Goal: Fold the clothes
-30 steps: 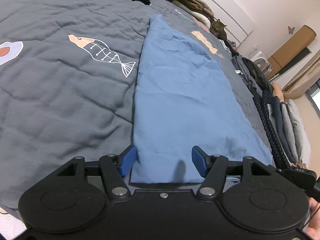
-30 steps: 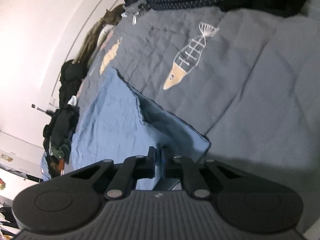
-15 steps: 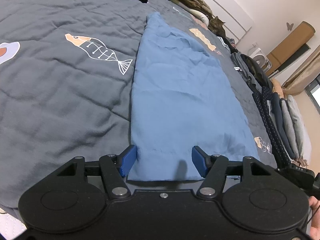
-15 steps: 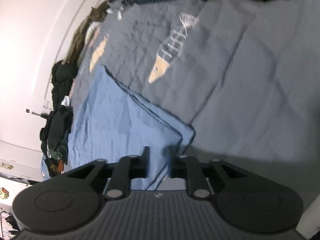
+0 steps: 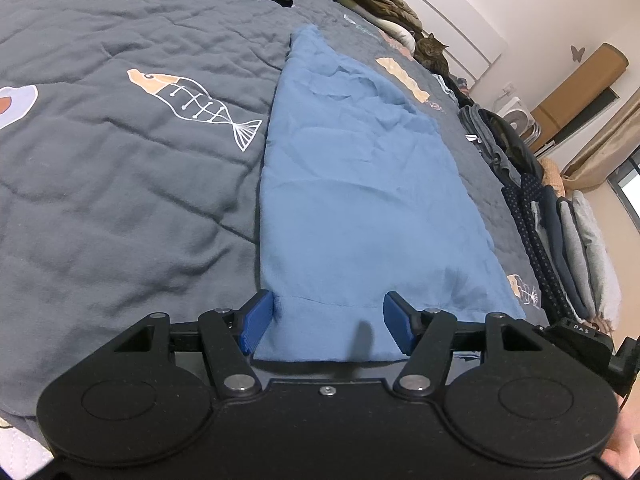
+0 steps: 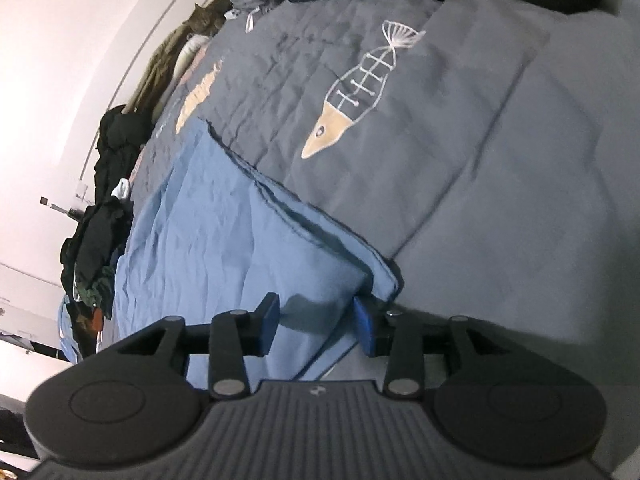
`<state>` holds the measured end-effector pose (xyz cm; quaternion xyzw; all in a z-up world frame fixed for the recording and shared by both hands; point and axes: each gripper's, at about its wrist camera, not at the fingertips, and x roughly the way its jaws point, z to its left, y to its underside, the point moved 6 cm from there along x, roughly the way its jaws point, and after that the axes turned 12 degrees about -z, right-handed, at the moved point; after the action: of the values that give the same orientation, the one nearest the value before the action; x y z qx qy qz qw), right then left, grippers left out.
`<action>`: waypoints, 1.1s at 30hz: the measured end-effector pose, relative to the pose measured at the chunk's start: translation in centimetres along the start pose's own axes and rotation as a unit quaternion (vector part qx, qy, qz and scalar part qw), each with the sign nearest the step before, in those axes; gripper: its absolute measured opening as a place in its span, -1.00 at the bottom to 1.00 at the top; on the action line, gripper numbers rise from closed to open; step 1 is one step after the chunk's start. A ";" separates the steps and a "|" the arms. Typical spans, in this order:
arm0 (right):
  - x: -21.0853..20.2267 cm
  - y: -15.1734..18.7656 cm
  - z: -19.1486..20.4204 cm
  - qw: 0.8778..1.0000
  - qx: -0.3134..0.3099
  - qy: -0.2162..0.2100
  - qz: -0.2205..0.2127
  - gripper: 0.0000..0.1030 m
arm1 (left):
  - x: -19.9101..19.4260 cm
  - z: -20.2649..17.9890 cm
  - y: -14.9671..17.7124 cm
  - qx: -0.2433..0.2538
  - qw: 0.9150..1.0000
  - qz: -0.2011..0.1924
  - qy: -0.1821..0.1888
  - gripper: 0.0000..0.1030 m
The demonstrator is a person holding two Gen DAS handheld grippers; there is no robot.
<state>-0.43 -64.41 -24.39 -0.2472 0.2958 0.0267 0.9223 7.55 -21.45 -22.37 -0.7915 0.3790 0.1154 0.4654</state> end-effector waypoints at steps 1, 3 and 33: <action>-0.2 -0.1 0.1 1.000 0.000 -0.003 -0.005 -0.39 | 0.0 0.0 0.0 -0.001 1.000 0.000 0.000 0.18; -0.7 -0.4 0.4 1.000 0.000 -0.016 -0.015 -0.69 | 0.0 -0.1 -0.1 -0.003 1.000 0.000 0.001 0.18; -3.6 -1.5 -2.1 0.998 0.049 0.032 -0.012 -0.38 | -3.0 -2.4 -0.4 0.211 0.976 -0.025 -0.056 0.18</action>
<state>-4.21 -66.37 -23.17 -0.2060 0.3232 -0.0070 0.9236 5.40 -21.80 -19.22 -0.6769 0.3479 0.0655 0.6453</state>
